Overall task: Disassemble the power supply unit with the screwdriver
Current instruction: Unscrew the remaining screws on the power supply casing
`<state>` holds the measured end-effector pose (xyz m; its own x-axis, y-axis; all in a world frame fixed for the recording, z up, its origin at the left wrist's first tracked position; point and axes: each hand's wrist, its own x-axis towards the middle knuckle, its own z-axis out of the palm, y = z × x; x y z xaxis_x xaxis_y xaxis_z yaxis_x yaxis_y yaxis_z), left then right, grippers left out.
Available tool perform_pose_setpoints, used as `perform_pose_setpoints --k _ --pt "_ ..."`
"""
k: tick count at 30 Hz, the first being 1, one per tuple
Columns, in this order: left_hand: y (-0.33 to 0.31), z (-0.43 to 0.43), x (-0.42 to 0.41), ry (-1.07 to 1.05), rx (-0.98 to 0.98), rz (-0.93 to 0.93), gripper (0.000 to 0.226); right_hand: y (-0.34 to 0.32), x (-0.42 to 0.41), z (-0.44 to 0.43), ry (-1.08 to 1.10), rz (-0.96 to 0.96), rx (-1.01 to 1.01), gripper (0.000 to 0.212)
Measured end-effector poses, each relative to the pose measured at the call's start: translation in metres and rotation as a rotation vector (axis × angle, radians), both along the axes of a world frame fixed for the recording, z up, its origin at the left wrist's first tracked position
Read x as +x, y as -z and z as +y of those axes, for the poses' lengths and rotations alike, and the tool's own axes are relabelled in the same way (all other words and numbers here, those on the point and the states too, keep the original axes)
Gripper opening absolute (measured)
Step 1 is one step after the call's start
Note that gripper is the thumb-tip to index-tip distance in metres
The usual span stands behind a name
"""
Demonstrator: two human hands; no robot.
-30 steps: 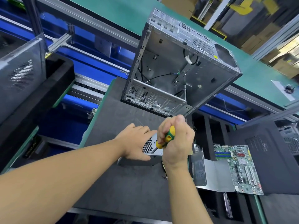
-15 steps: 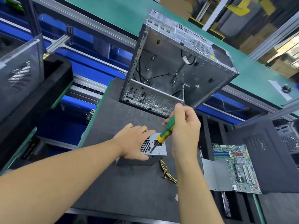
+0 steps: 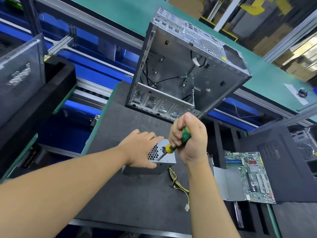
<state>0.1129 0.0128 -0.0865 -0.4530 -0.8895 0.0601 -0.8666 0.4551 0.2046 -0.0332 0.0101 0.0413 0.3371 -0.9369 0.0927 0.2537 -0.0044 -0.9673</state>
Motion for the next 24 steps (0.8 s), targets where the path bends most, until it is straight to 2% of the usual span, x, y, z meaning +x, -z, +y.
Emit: perform_pose_setpoints --k 2,5,8,10,12,15,18,20,24 --pt "0.0 0.0 0.0 -0.009 0.02 -0.014 0.098 0.003 0.006 0.001 0.219 0.071 -0.017 0.028" --pt "-0.001 -0.001 0.0 0.0 0.024 -0.004 0.098 0.002 0.013 0.006 0.488 0.314 -0.107 0.03" --pt "0.001 -0.002 0.0 -0.005 0.035 0.013 0.098 -0.002 0.013 0.012 0.641 0.437 -0.201 0.039" --pt "0.002 -0.002 0.0 -0.012 0.032 0.006 0.099 -0.003 0.015 0.017 0.618 0.39 -0.142 0.046" --pt "0.002 -0.001 0.0 -0.007 0.007 0.006 0.092 -0.002 0.019 0.021 0.486 0.199 -0.047 0.049" --pt "0.0 -0.001 0.0 0.012 -0.023 0.018 0.075 0.001 0.008 0.02 0.149 0.017 -0.048 0.047" --pt "0.001 -0.001 -0.001 0.011 -0.022 0.001 0.081 -0.003 -0.006 0.01 -0.175 -0.028 -0.037 0.042" --pt "0.003 -0.001 -0.001 0.003 -0.008 -0.004 0.09 -0.006 -0.011 0.003 -0.183 0.013 -0.041 0.041" --pt "0.004 -0.001 0.0 -0.007 0.012 -0.003 0.1 -0.006 -0.003 -0.001 0.12 0.189 -0.061 0.036"
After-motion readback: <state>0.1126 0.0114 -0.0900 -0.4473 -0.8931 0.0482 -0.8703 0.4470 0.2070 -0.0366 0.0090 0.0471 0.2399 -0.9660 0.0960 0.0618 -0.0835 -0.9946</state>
